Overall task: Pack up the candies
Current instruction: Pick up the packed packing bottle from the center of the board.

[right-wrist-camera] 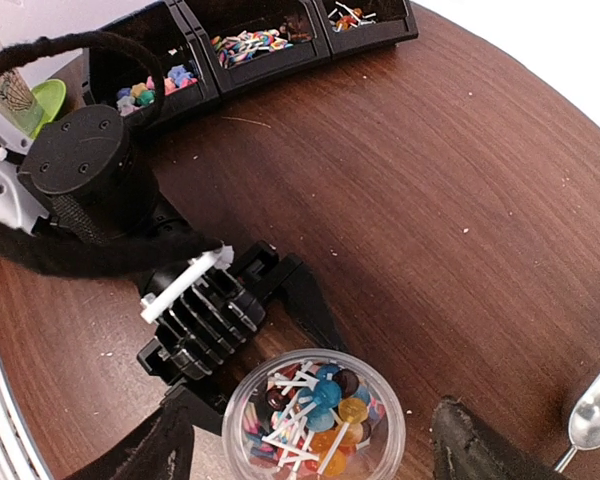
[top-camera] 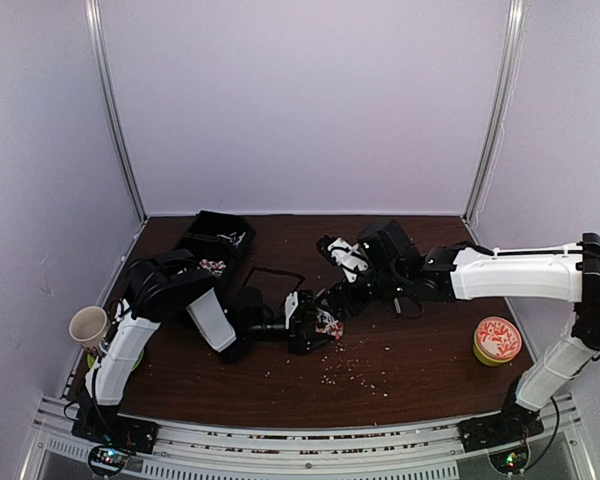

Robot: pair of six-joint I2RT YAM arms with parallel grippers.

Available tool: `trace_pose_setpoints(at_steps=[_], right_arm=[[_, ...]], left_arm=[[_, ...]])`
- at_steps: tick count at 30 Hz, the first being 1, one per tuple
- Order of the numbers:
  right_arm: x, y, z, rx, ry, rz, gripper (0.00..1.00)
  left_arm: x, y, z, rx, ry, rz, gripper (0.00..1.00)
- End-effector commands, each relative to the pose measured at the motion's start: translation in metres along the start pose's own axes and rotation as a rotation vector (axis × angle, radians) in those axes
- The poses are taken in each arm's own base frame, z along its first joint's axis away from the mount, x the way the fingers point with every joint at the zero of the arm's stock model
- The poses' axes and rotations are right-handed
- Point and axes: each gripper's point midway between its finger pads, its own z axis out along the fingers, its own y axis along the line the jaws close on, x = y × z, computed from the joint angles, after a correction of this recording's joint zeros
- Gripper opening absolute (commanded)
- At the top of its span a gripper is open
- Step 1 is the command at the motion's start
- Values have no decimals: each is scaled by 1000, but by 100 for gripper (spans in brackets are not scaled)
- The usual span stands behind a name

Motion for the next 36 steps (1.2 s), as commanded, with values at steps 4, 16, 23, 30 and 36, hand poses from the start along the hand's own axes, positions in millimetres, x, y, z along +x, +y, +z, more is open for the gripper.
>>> trace_pose_setpoints(at_steps=[4, 16, 23, 30, 36], right_arm=[[2, -7, 9, 53, 33, 9, 82], [15, -2, 14, 63, 83, -28, 74], [13, 1, 15, 56, 92, -39, 60], [2, -1, 8, 71, 64, -41, 53], [-14, -14, -4, 133, 29, -53, 53]], left_arm=[[28, 9, -10, -50, 81, -62, 76], [27, 9, -12, -60, 75, -58, 87], [26, 11, -14, -78, 61, -52, 97], [24, 11, -14, -83, 54, -49, 98], [22, 13, -16, -100, 49, -42, 98]])
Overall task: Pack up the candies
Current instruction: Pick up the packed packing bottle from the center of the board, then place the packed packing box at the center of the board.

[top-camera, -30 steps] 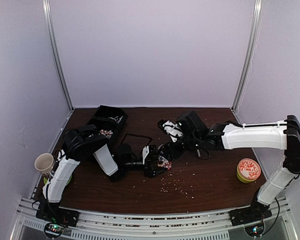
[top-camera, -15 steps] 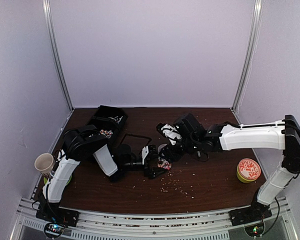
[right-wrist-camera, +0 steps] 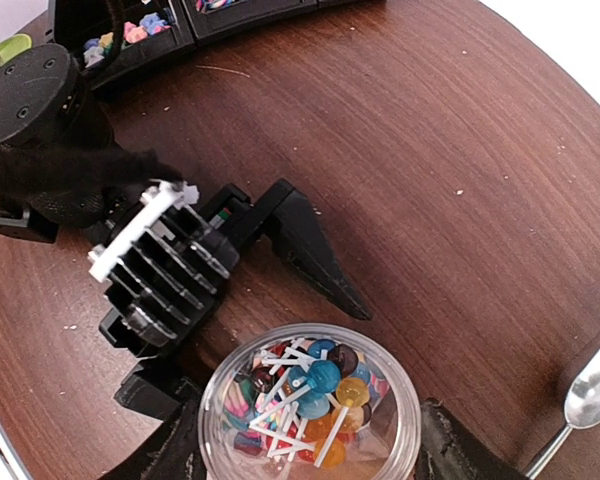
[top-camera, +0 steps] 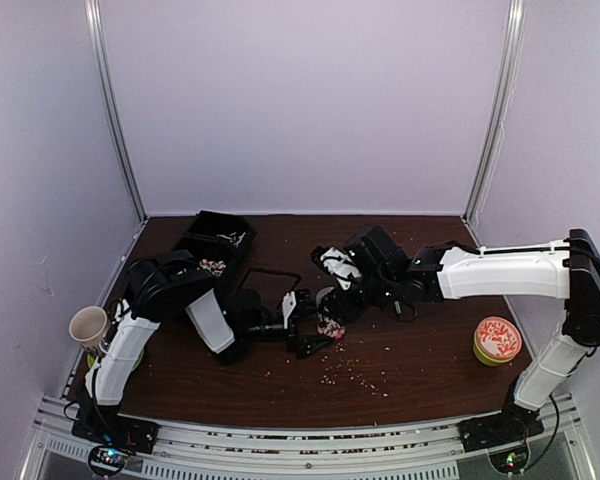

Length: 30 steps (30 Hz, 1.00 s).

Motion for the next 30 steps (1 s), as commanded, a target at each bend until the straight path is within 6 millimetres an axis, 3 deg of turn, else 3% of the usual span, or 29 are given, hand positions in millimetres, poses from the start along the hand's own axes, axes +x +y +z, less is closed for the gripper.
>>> trace_pose_setpoints(at_steps=[1, 7, 16, 24, 30], right_arm=[[-33, -17, -20, 77, -78, -7, 53], [-45, -45, -23, 133, -108, 33, 53], [-80, -101, -27, 231, -180, 106, 53], [-101, -173, -52, 397, -230, 214, 53], [-90, -233, -78, 535, -229, 309, 53]], left_arm=[[22, 6, -12, -44, 58, -47, 98], [20, 7, -14, -54, 57, -43, 98], [20, 8, -13, -59, 64, -50, 98], [12, 15, -11, -96, 94, -65, 98], [-6, 23, -5, -147, 156, -74, 98]])
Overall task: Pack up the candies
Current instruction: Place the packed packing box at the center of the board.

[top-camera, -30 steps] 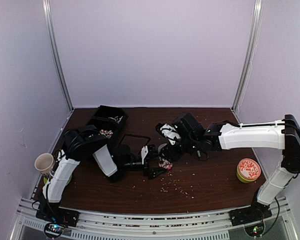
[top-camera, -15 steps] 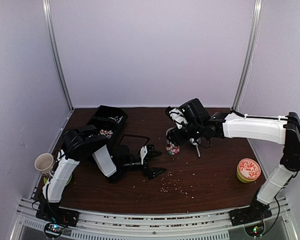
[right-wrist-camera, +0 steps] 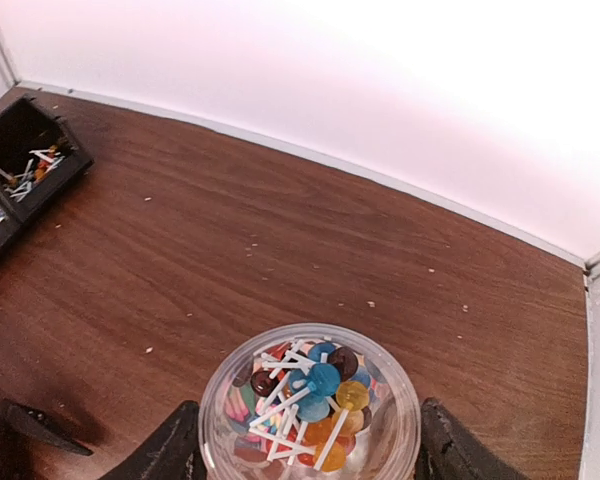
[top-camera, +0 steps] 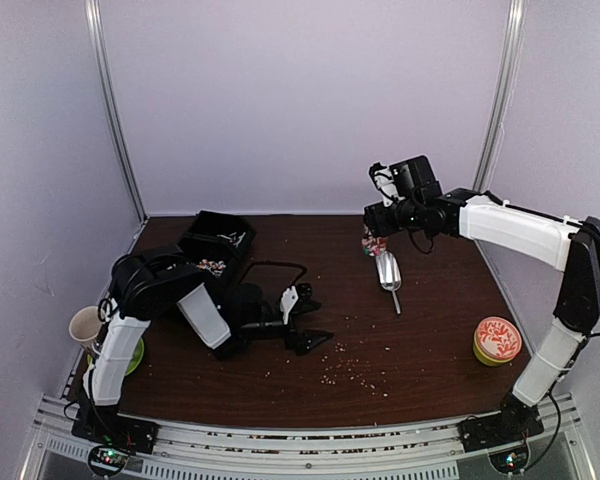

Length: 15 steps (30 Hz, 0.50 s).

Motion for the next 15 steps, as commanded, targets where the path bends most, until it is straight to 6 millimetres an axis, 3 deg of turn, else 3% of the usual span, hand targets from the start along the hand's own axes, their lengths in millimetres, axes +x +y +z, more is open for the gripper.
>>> trace_pose_setpoints(at_steps=[1, 7, 15], right_arm=[[-20, -54, -8, 143, -43, 80, 54], [-4, -102, -1, 230, -11, 142, 54], [21, -137, 13, 299, 41, 177, 54]], left_arm=[[-12, 13, 1, -75, 84, -25, 98], [-53, 18, 0, -158, 128, -30, 98], [-91, 29, -22, -303, 247, -69, 98]])
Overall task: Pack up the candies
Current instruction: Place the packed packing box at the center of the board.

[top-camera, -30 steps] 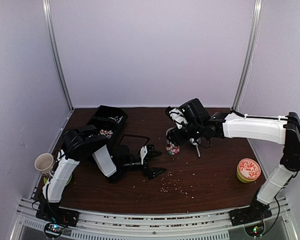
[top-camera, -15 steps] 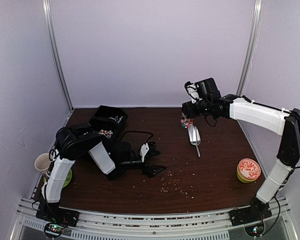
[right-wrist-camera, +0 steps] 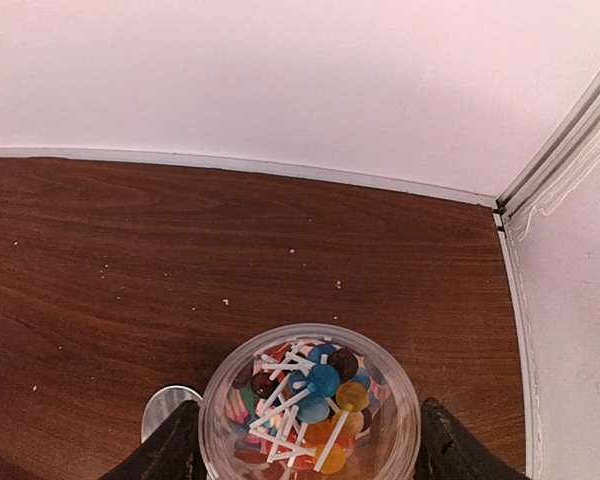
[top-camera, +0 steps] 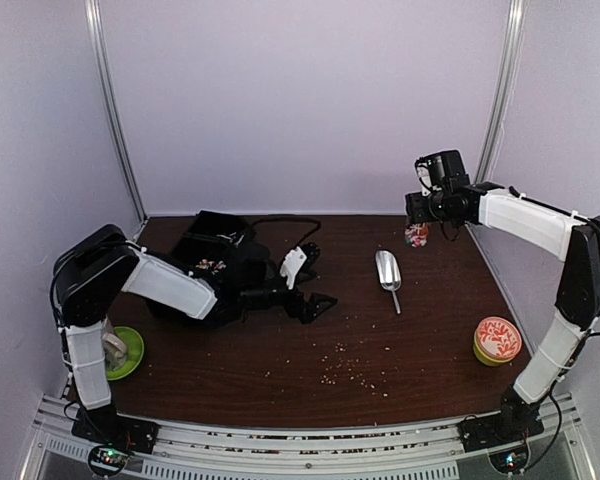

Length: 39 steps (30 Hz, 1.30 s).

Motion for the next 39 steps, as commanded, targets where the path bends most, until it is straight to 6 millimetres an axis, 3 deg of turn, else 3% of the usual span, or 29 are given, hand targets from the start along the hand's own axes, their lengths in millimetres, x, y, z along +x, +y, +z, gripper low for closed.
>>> trace_pose_setpoints(at_steps=[1, 10, 19, 26, 35, 37, 39], right_arm=[[7, -16, 14, 54, 1, 25, 54], [28, -19, 41, 59, 45, 57, 54], [49, -18, 52, 52, 77, 92, 58], [63, -14, 56, 35, 102, 104, 63], [71, -14, 51, 33, 123, 106, 80], [70, -16, 48, 34, 121, 106, 87], [67, -17, 43, 37, 115, 107, 100]], left_arm=[[-11, 17, -19, -134, 112, -28, 98], [-47, 41, -87, -371, 175, -65, 98], [-48, 63, -169, -588, 171, -132, 98], [-41, 72, -217, -704, 143, -188, 98], [-42, 78, -248, -776, 127, -226, 98], [-41, 78, -250, -779, 126, -238, 98], [-40, 78, -251, -780, 130, -243, 98]])
